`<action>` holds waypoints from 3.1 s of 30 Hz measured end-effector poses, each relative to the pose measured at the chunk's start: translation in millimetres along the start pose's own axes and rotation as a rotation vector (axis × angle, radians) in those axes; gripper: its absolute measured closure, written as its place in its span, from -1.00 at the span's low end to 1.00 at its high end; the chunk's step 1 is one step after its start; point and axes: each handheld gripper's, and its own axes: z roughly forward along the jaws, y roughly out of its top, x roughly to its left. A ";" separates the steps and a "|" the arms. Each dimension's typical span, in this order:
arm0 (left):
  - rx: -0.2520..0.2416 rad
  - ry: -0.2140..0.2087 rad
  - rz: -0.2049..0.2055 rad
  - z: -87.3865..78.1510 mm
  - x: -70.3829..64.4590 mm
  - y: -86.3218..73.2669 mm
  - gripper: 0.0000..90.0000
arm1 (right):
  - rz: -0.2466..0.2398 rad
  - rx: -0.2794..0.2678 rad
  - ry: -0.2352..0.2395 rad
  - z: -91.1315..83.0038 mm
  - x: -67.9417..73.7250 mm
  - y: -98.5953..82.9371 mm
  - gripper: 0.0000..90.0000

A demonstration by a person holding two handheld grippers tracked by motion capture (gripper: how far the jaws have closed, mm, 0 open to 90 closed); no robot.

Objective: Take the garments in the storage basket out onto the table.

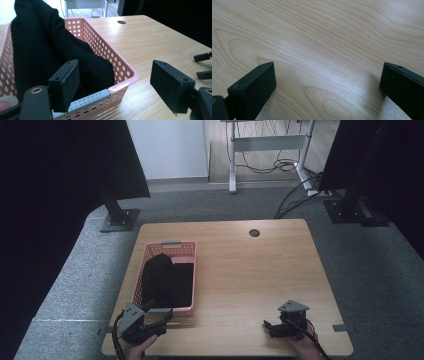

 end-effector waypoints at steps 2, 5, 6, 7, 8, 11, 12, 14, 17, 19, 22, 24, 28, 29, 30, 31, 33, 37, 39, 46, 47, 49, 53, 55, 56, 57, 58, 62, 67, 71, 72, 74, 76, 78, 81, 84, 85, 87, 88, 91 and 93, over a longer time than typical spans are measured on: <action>0.001 0.000 0.001 0.1 -0.1 0.0 -0.48 | 0.000 0.001 0.000 0.0 0.0 0.0 -1.00; 0.004 -0.001 0.003 1.1 -0.8 -0.4 -0.48 | 0.000 0.000 0.000 0.0 0.0 0.0 -1.00; 0.008 -0.002 0.004 1.7 -1.1 -0.7 -0.48 | 0.000 0.001 0.000 0.0 0.0 0.0 -1.00; 0.010 -0.003 0.005 1.9 -1.2 -0.8 -0.48 | 0.000 0.000 0.000 0.0 0.0 0.0 -1.00; 0.010 -0.003 0.005 2.1 -1.2 -0.9 -0.48 | 0.000 0.001 0.000 -0.1 0.0 0.0 -1.00; 0.011 -0.003 0.005 2.2 -1.1 -1.0 -0.48 | 0.000 0.000 0.000 0.0 0.0 0.0 -1.00; 0.012 -0.002 0.003 2.4 -1.1 -1.2 -0.48 | 0.000 0.000 0.000 0.0 0.0 0.0 -1.00; 0.018 -0.008 0.000 3.3 -0.5 -1.8 -0.48 | 0.000 0.001 0.000 0.0 0.0 0.0 -1.00; 0.021 -0.008 -0.002 3.3 -0.5 -1.7 -0.48 | 0.000 0.000 0.000 0.0 0.0 0.0 -1.00; 0.016 -0.009 -0.002 1.8 -1.1 -0.4 -0.49 | 0.000 0.000 0.000 0.0 0.0 0.0 -1.00; 0.009 -0.007 -0.004 0.6 0.3 1.4 -0.49 | 0.000 0.000 0.000 0.0 0.0 0.0 -1.00; 0.002 -0.003 -0.009 -0.8 1.9 2.2 -0.49 | 0.000 0.001 0.000 0.0 0.0 0.0 -1.00; -0.003 0.005 -0.014 -2.7 3.9 2.9 -0.49 | 0.000 0.000 0.000 0.0 0.0 0.0 -1.00; -0.005 0.006 -0.014 -3.2 4.5 3.2 -0.49 | -0.001 0.000 0.000 0.0 0.0 0.0 -1.00; -0.006 0.008 -0.013 -3.6 5.1 3.6 -0.49 | 0.000 0.001 0.000 0.0 0.0 0.0 -1.00; -0.009 0.012 -0.016 -3.9 6.4 4.1 -0.49 | 0.000 0.000 0.000 0.0 0.0 0.0 -1.00; -0.009 0.014 -0.017 -3.8 7.6 4.2 -0.49 | 0.000 0.000 0.000 0.0 0.0 0.0 -1.00; -0.006 0.021 -0.028 -2.8 11.2 3.4 -0.49 | 0.000 0.000 0.000 0.0 0.0 0.0 -1.00; -0.006 0.022 -0.027 -2.7 11.7 3.5 -0.49 | -0.001 0.001 0.000 0.0 0.0 0.0 -1.00; -0.008 0.033 -0.034 -0.8 15.2 4.2 -0.49 | 0.000 0.000 0.000 0.0 0.0 0.0 -1.00; -0.008 0.035 -0.034 -0.5 15.7 4.3 -0.49 | 0.000 0.001 0.000 0.0 0.0 0.0 -1.00; -0.007 0.038 -0.035 0.5 16.6 4.4 -0.49 | 0.000 0.000 0.000 0.0 0.0 0.0 -1.00; -0.005 0.039 -0.039 2.6 18.3 4.8 -0.49 | 0.000 0.000 0.000 0.0 0.0 0.0 -0.99; -0.006 0.042 -0.043 4.7 19.6 6.0 -0.49 | 0.000 0.001 0.000 0.0 0.0 0.0 -1.00; -0.006 0.042 -0.043 4.7 19.6 6.0 -0.49 | 0.000 0.001 0.000 0.0 0.0 0.0 -1.00; -0.007 0.042 -0.044 5.3 20.0 6.5 -0.49 | 0.000 0.000 0.000 0.0 0.0 0.0 -1.00; -0.008 0.043 -0.045 5.7 20.3 7.0 -0.49 | 0.000 0.000 0.000 0.0 0.0 0.0 -1.00; -0.013 0.049 -0.044 8.6 21.1 10.6 -0.49 | 0.001 0.000 -0.001 0.0 0.1 0.0 -1.00; -0.011 0.064 -0.035 12.7 21.5 13.6 -0.49 | 0.003 0.001 -0.003 0.1 0.3 0.1 -1.00; -0.010 0.074 -0.040 15.8 22.8 14.8 -0.49 | 0.003 0.000 -0.003 0.1 0.3 0.1 -1.00; -0.010 0.079 -0.041 17.2 23.8 15.6 -0.49 | 0.003 0.001 -0.003 0.1 0.3 0.1 -1.00; -0.010 0.086 -0.041 18.4 24.7 16.4 -0.49 | 0.003 0.000 -0.003 0.1 0.3 0.1 -1.00; -0.006 0.095 -0.041 20.1 26.0 17.1 -0.49 | 0.003 0.000 -0.003 0.1 0.3 0.1 -1.00; 0.000 0.107 -0.045 22.2 28.1 17.6 -0.49 | 0.003 0.000 -0.003 0.1 0.3 0.1 -1.00; 0.012 0.128 -0.052 24.7 30.3 18.0 -0.49 | 0.003 0.001 -0.003 0.1 0.3 0.1 -1.00; 0.020 0.142 -0.061 27.9 33.7 18.5 -0.49 | 0.003 0.001 -0.003 0.1 0.3 0.1 -1.00; 0.020 0.144 -0.065 29.8 35.5 18.9 -0.49 | 0.003 0.001 -0.003 0.1 0.3 0.1 -1.00; 0.022 0.146 -0.064 30.9 36.4 19.1 -0.49 | 0.003 0.000 -0.003 0.1 0.3 0.1 -1.00; 0.023 0.147 -0.065 31.7 36.8 19.3 -0.49 | 0.003 0.000 -0.003 0.1 0.3 0.1 -1.00; 0.026 0.148 -0.066 35.2 39.2 19.6 -0.49 | 0.003 0.001 -0.003 0.1 0.3 0.1 -1.00; 0.027 0.149 -0.066 36.1 39.7 19.5 -0.49 | 0.003 0.001 -0.003 0.1 0.3 0.1 -1.00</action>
